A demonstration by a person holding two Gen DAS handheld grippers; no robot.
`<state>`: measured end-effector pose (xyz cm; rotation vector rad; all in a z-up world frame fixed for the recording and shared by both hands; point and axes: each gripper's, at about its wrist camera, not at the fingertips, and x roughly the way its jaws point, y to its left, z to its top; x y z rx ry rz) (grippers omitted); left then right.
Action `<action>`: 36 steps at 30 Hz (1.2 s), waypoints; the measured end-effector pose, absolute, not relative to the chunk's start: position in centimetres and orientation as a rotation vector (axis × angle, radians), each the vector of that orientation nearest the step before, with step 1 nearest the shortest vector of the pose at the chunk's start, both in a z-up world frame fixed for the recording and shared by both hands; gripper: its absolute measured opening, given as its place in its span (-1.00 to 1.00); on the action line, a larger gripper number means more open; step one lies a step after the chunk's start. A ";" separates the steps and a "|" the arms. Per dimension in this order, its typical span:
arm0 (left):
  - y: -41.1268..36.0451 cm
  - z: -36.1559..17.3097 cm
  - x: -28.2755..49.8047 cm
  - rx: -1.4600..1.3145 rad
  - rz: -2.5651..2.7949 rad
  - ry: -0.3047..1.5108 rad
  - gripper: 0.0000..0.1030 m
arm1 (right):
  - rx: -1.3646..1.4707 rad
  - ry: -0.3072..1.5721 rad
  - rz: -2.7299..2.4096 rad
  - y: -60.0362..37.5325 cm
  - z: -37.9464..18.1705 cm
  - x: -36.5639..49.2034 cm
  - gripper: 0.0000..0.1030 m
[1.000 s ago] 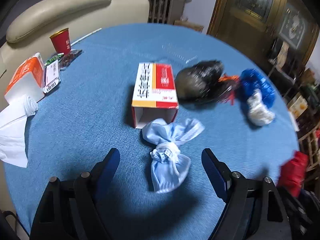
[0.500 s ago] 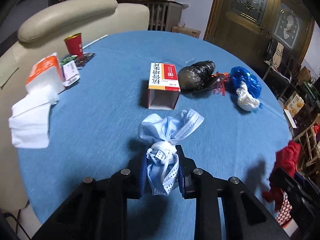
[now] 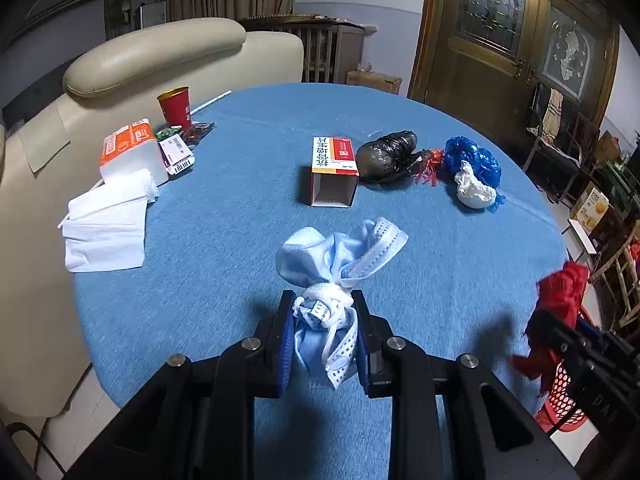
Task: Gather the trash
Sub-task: 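Grasp the light blue face mask with the left tool, then carry the red mesh bag with the right tool while the left tool carries the mask to the basket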
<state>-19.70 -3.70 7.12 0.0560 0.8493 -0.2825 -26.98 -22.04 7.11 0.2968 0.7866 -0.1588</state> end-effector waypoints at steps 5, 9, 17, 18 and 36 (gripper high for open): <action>-3.9 7.7 -21.0 0.072 -0.290 0.824 -0.47 | 0.272 0.760 -0.146 -21.1 8.1 -27.6 -0.10; -3.8 8.3 -21.5 0.069 -0.284 0.800 -0.47 | 0.249 0.744 -0.137 -20.2 8.7 -28.0 -0.10; -4.1 8.9 -22.1 0.069 -0.281 0.770 -0.47 | 0.230 0.714 -0.148 -20.0 9.7 -28.9 -0.10; -4.2 8.9 -22.2 0.072 -0.284 0.771 -0.47 | 0.230 0.710 -0.149 -20.1 9.8 -29.1 -0.10; -6.4 8.7 -23.3 0.129 -0.311 0.754 -0.48 | 0.256 0.698 -0.174 -21.3 9.4 -30.2 -0.10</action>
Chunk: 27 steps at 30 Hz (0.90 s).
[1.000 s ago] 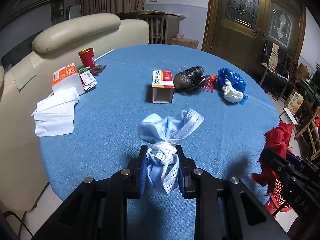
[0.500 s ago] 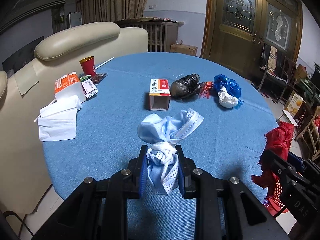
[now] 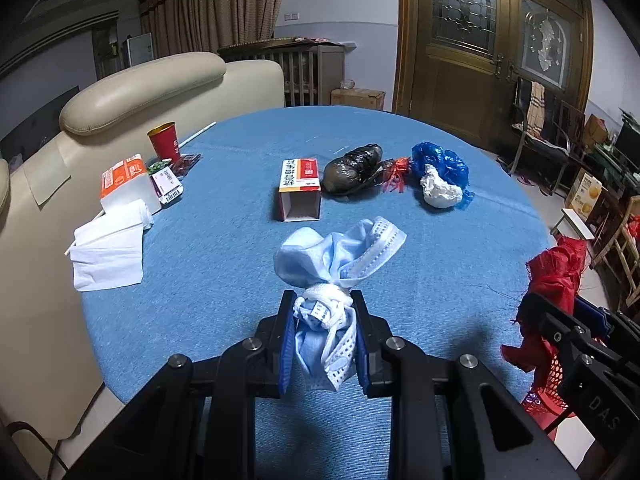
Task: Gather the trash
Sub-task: 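Carry the red mesh bag with the right tool while the left tool carries the mask to the basket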
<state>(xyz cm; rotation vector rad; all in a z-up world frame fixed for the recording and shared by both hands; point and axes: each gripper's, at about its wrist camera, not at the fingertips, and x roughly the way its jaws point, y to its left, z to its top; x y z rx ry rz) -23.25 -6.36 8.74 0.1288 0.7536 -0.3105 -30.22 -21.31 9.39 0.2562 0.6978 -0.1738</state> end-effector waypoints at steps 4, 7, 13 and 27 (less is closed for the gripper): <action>-6.6 8.6 -23.4 0.135 -0.313 0.752 -0.48 | 0.258 0.698 -0.181 -21.5 9.2 -30.5 -0.10; -6.8 8.4 -23.3 0.139 -0.313 0.757 -0.48 | 0.261 0.700 -0.187 -21.7 9.1 -30.7 -0.10; -7.8 8.2 -23.7 0.166 -0.328 0.757 -0.48 | 0.278 0.697 -0.203 -22.6 8.8 -31.1 -0.10; -11.4 8.5 -25.0 0.238 -0.406 0.738 -0.49 | 0.341 0.684 -0.267 -25.8 8.2 -32.9 -0.10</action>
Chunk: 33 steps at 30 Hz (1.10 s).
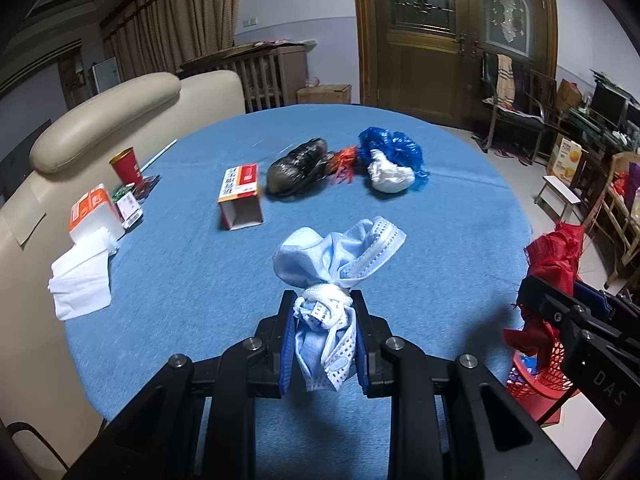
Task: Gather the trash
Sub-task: 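Carry the red mesh bag with the right tool while the left tool carries the mask to the basket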
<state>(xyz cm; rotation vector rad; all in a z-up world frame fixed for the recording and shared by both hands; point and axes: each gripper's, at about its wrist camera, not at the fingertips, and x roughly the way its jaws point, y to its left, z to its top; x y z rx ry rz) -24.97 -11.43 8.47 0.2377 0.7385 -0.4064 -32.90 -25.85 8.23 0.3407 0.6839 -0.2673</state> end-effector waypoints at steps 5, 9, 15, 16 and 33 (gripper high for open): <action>-12.4 9.0 -25.1 0.234 -0.433 0.732 -0.49 | 0.355 0.674 -0.296 -27.0 8.5 -33.7 -0.10; -13.5 9.4 -25.2 0.240 -0.471 0.726 -0.49 | 0.364 0.666 -0.318 -27.8 8.7 -34.5 -0.10; -15.1 9.7 -25.6 0.252 -0.511 0.723 -0.49 | 0.389 0.664 -0.373 -30.1 8.4 -36.4 -0.10; -15.4 9.7 -25.6 0.255 -0.521 0.723 -0.49 | 0.396 0.665 -0.385 -30.5 8.2 -36.8 -0.10; -24.4 9.6 -28.2 0.341 -0.731 0.723 -0.49 | 0.492 0.699 -0.555 -38.6 5.7 -41.0 -0.09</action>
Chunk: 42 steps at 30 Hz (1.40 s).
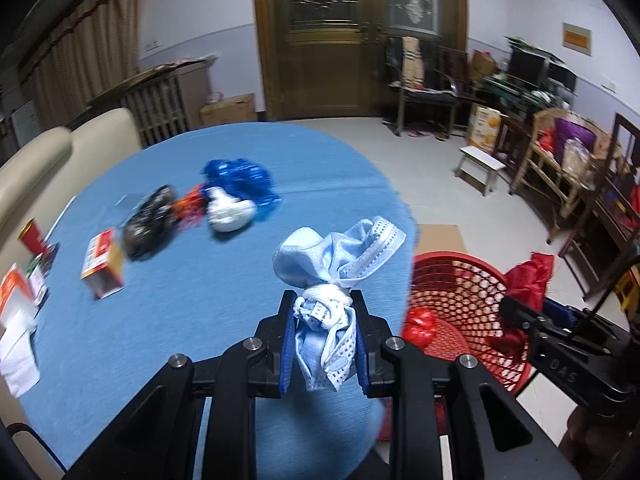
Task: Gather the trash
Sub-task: 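Carry the red mesh bag with the right tool while the left tool carries the mask to the basket, then open the right tool over the basket while the left tool releases the mask, then move both tools back over the table toward the remaining trash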
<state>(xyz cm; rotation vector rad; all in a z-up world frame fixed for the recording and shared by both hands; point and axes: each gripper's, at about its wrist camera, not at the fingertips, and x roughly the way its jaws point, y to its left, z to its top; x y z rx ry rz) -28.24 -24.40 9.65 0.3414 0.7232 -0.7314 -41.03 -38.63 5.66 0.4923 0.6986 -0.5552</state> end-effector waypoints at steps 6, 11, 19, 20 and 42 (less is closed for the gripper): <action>-27.5 9.4 -29.4 0.366 -0.782 0.723 -0.49 | 0.509 0.734 -0.583 -41.3 4.5 -42.2 -0.09; -29.3 8.8 -30.0 0.388 -0.807 0.737 -0.49 | 0.525 0.777 -0.592 -43.0 3.2 -42.9 -0.04; -31.5 7.8 -30.3 0.415 -0.844 0.766 -0.49 | 0.583 0.784 -0.600 -45.1 2.2 -44.1 0.52; -31.7 7.6 -30.5 0.420 -0.846 0.768 -0.49 | 0.592 0.769 -0.612 -45.4 2.4 -44.6 0.52; -32.5 7.3 -29.4 0.449 -0.869 0.805 0.65 | 0.601 0.640 -0.691 -46.4 6.6 -47.1 0.52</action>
